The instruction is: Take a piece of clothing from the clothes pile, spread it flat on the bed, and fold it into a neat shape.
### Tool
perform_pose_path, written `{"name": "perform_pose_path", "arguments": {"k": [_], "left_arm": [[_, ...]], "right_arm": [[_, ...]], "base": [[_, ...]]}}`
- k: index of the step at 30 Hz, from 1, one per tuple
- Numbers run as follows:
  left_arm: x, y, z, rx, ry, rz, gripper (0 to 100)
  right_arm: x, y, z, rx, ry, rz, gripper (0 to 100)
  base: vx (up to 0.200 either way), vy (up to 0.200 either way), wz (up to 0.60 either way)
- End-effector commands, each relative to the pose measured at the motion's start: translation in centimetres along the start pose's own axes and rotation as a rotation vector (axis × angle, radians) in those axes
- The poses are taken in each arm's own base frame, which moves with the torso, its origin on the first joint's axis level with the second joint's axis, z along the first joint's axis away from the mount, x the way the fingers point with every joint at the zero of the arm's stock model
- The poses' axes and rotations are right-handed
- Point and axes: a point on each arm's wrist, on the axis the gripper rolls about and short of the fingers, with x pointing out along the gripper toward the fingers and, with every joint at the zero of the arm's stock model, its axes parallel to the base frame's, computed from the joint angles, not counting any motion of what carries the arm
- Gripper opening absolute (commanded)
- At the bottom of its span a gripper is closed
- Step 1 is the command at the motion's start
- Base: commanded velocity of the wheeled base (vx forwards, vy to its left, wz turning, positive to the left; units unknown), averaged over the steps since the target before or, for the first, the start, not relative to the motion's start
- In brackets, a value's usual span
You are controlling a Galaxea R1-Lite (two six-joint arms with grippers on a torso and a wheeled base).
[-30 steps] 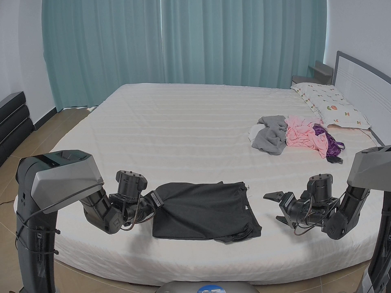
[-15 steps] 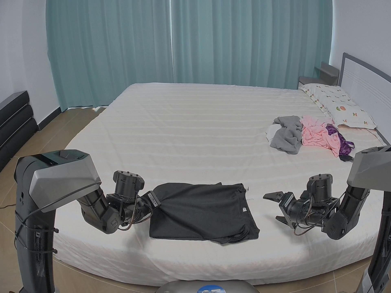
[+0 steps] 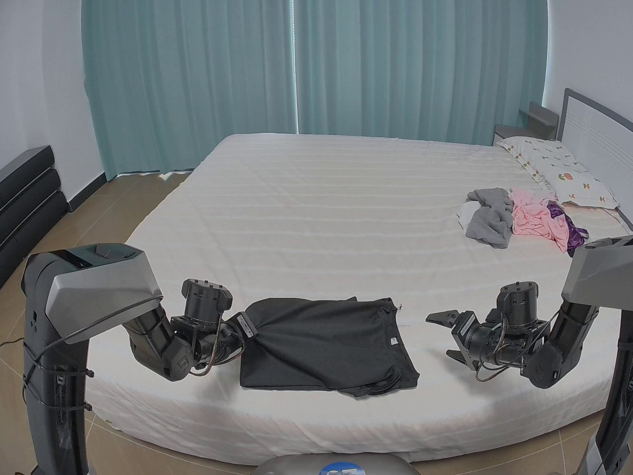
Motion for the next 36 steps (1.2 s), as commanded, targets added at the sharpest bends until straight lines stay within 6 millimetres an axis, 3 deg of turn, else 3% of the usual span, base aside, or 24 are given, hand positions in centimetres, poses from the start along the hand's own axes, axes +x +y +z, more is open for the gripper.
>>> {"name": "perform_pose_path", "arguments": {"k": [1,16,17,25,36], "left_arm": [[-0.1,0.0,0.0,-0.011,-0.003,0.0,0],[-0.6,-0.6,-1.1,-0.043,0.007,0.009,0],[-0.6,-0.6,-1.1,-0.045,0.007,0.009,100],[-0.9,-0.5,-1.2,-0.062,0.011,0.016,100],[-3.1,-1.0,0.3,-0.187,-0.009,-0.027,100]], "right_arm": [[0.0,0.0,0.0,0.0,0.002,0.0,100],[0.1,0.1,-0.3,-0.006,0.01,0.001,100],[0.1,0.1,-0.3,-0.006,0.01,0.001,100],[0.2,-0.1,-0.4,-0.005,0.013,-0.006,100],[-0.1,-0.1,-0.6,-0.006,0.019,-0.008,100]], "base": [[0.0,0.2,0.0],[0.0,0.013,0.0],[0.0,0.0,0.0],[0.0,0.0,0.0],[0.0,0.0,0.0]]}}
